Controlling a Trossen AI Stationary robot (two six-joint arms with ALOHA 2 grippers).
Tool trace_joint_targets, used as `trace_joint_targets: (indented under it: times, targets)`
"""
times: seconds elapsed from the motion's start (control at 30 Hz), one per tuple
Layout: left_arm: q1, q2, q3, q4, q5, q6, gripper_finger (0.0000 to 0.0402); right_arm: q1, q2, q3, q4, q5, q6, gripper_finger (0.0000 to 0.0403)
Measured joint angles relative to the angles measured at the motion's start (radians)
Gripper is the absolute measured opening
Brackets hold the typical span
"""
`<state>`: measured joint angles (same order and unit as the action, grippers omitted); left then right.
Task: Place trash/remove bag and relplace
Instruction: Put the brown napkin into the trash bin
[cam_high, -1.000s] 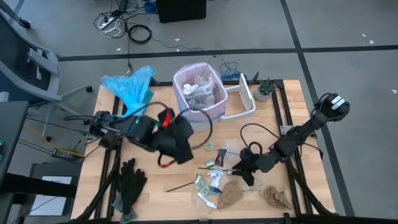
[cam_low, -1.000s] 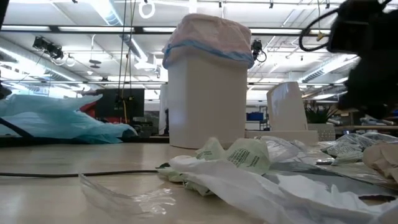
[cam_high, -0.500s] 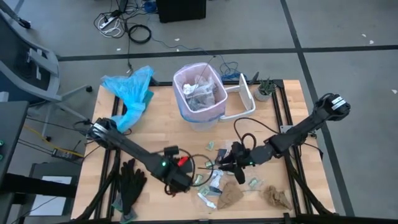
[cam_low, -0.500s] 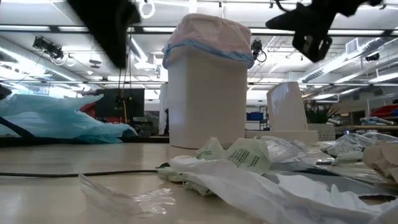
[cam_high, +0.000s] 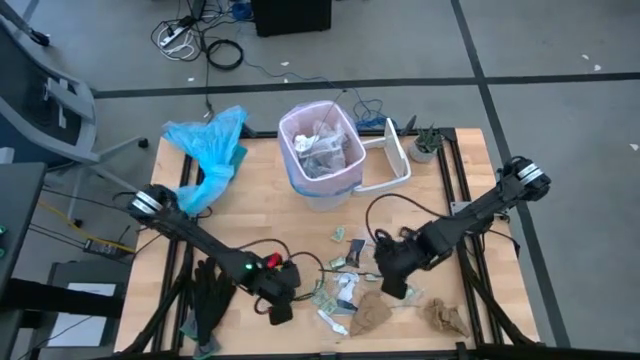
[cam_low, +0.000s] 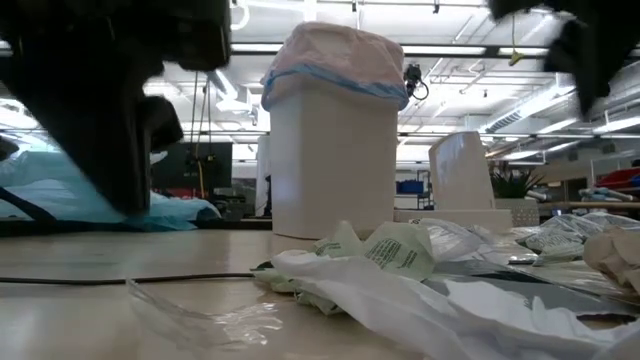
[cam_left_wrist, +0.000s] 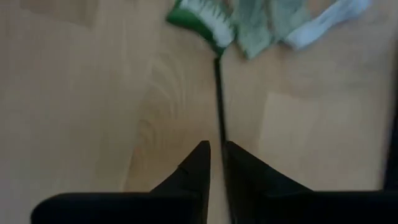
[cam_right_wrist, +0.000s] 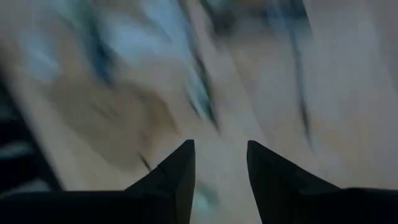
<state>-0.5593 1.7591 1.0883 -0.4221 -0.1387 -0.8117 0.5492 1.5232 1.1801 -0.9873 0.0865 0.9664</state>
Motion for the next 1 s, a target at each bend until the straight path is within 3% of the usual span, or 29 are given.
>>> trace_joint_targets:
  times: [0.1,0.37,0.67,1.0]
  targets:
    - [-0.005,-0.094,-0.068,0.059,-0.048,-0.019,0.0053,0.064,0.026,-0.008,-0.095,-0.039,0.099,0.0133]
    - [-0.006,-0.297,-0.199,0.142,-0.099,-0.064,0.0052,0.315,0.027,-0.012,-0.099,0.024,0.346,0.0132]
    - [-0.006,-0.307,-0.199,0.174,-0.098,-0.061,0.0052,0.534,0.014,-0.007,-0.034,-0.028,0.674,0.0135]
    - [-0.004,-0.306,-0.199,0.194,-0.149,-0.084,0.0052,0.646,0.109,-0.007,0.044,0.05,0.767,0.0134]
